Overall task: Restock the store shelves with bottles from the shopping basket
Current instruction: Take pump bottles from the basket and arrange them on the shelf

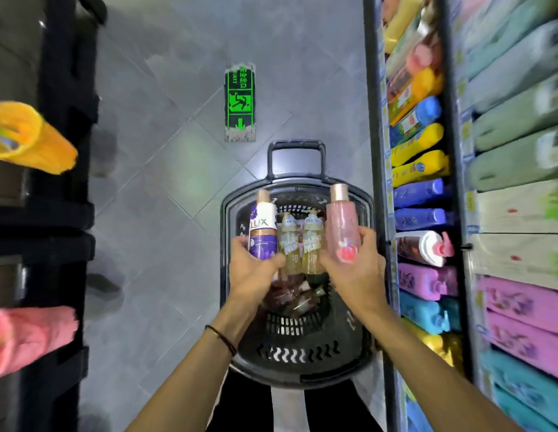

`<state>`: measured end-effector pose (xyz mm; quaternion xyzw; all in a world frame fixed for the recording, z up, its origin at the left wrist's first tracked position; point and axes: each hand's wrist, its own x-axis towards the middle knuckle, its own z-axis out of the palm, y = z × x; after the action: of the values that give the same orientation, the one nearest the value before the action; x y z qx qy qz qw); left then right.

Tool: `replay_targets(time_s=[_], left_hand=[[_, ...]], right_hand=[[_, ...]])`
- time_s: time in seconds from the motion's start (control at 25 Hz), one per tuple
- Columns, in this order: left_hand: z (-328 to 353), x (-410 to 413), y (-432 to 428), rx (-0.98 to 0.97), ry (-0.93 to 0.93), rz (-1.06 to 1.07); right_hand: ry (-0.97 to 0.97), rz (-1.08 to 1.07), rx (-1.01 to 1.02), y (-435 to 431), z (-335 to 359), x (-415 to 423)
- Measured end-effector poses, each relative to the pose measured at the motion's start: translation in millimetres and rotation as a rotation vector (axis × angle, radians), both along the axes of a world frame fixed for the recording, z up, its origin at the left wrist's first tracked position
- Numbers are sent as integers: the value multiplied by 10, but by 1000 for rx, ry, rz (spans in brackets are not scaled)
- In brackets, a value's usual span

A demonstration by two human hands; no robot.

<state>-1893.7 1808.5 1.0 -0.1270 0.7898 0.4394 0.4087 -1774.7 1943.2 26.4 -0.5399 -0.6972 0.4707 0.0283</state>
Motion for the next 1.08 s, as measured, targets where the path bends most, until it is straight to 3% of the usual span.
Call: replay_targets(time_s=[0.16, 0.56, 0.8, 1.08], left_hand=[[1362, -188, 181, 41, 272, -36], [4314, -284, 479, 323, 666, -35], [5554, -159, 567, 514, 906, -73], [6638, 163, 459, 870, 993, -258]], right_hand=[[110, 4, 125, 195, 1290, -111], [551, 40, 171, 607, 4091, -326], [678, -56, 484, 470, 5329, -38], [736, -362, 841, -45, 6501, 519]])
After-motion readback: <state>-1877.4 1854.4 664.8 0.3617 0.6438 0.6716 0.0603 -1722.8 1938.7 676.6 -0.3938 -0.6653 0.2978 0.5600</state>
